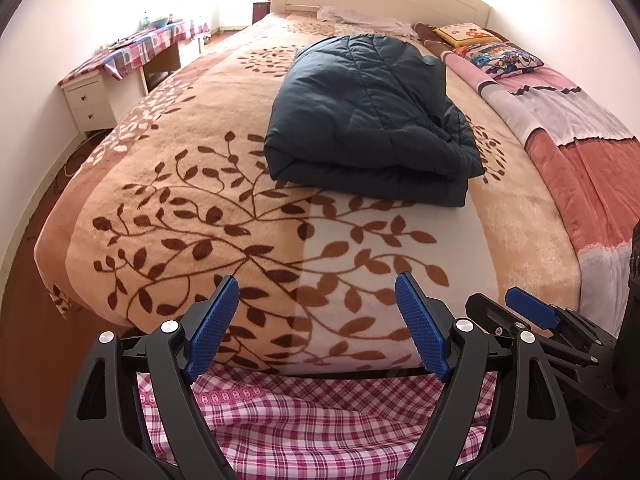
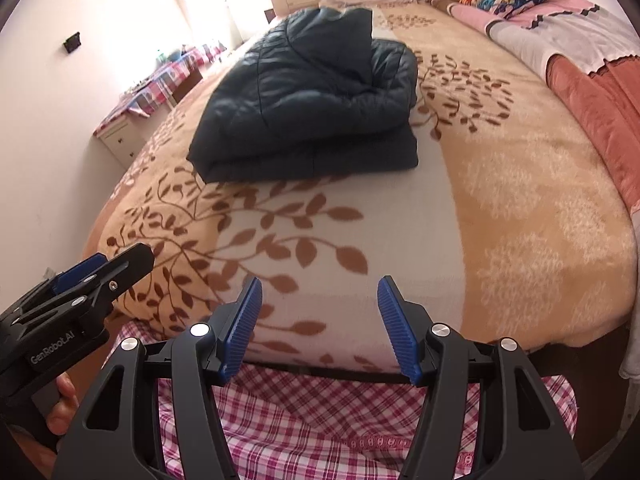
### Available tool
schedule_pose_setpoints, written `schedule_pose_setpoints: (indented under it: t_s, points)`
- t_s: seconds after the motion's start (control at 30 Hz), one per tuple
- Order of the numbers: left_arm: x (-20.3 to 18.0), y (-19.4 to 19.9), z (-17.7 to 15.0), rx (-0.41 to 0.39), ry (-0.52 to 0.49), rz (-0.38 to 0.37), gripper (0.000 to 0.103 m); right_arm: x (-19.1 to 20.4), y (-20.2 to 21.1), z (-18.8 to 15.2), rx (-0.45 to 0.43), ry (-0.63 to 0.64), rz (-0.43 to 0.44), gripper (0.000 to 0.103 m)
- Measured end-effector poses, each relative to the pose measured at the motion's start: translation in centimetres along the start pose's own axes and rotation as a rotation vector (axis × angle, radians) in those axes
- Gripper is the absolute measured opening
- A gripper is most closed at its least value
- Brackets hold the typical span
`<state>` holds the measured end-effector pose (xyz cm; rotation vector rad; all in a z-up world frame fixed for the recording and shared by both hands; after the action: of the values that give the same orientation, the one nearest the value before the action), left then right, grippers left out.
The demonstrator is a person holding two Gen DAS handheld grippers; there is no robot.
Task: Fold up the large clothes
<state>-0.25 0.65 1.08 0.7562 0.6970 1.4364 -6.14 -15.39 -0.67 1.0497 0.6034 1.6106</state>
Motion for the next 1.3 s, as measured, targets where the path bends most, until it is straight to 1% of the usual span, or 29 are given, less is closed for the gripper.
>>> schedule_pose_setpoints:
  t_s: [0.3,1.3]
  points:
    - [0.21,-0.38,-0.30,0.018,0.013,-0.005,0.080,-0.07,-0.59,-0.45,0.029,-0.004,-0.014,0.060]
    - [0.24,-0.90,-0.75,0.045,0.020,-0.009,0.080,-0.24,-0.75,-0.64,0.040,-0.011,-0.013,0.060]
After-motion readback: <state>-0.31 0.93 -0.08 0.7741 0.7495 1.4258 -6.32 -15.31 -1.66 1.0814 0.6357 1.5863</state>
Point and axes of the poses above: each gripper's, at about its wrist camera, not at the fingertips, and y roughly against the way its jaws point, x to its left, z to its top, the point moved 2 cm from there along -y, roughly the way its jaws point, and after that the axes turned 14 degrees about -y, right-handed, at the moved point
